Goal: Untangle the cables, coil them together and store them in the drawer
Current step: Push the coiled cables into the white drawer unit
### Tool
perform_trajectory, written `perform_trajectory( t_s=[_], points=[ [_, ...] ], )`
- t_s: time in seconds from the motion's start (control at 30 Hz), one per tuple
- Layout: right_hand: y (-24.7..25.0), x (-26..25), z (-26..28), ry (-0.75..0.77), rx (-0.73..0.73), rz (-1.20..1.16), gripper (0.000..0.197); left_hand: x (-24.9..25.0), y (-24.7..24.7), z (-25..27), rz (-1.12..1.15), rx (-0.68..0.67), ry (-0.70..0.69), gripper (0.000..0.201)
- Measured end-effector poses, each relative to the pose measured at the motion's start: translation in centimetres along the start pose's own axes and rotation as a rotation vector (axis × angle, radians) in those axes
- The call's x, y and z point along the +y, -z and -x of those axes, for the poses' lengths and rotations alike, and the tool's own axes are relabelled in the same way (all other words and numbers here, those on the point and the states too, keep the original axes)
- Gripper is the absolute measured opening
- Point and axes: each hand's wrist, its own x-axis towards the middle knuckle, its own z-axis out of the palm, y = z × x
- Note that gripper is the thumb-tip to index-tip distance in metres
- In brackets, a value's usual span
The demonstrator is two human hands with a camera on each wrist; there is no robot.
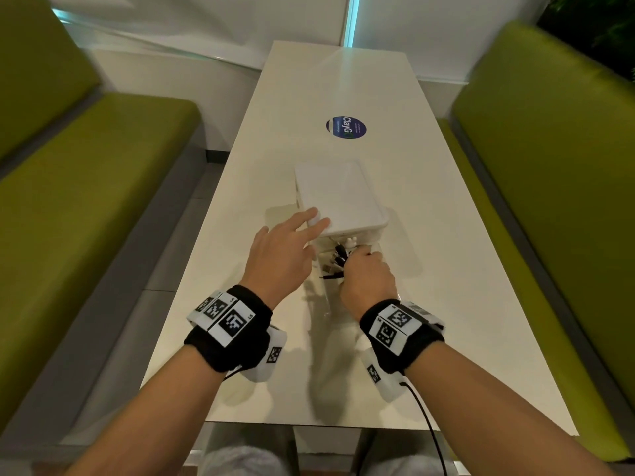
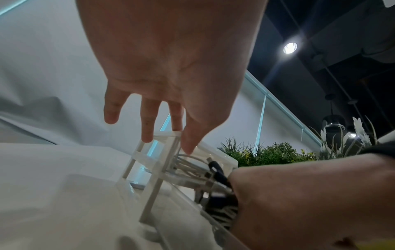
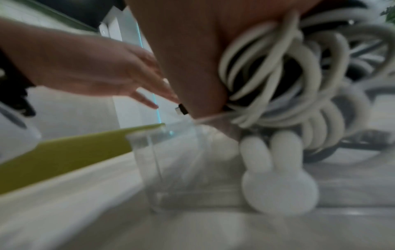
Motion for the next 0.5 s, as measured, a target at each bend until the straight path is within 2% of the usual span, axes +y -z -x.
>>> perform_trajectory(
  t_s=[0.1,0.17,0.33,0.5],
  points=[
    [-0.8,-0.9,-0.6,-0.072,0.010,0.072,0.041,0.0,0.1,-0.2,0.027,-0.016,0.010,0.046],
    [-0.7,-0.8,-0.7,-0.075,-0.019,0.057,0.045,0.6,0.1,-0.3,0.033,-0.020,0.027,0.044],
    [-0.6,0.0,-0.7,-0.035,-0.060,-0.073,0.065,3.0,-1.4,0.3,-0.043,-0.070,0.049,0.065],
    [-0.4,1.2,-0.1,0.070,-0.102,-0.193,0.076,3.9,-2.9,-0.2,-0.235,-0.098,0.090,0.075]
  ],
)
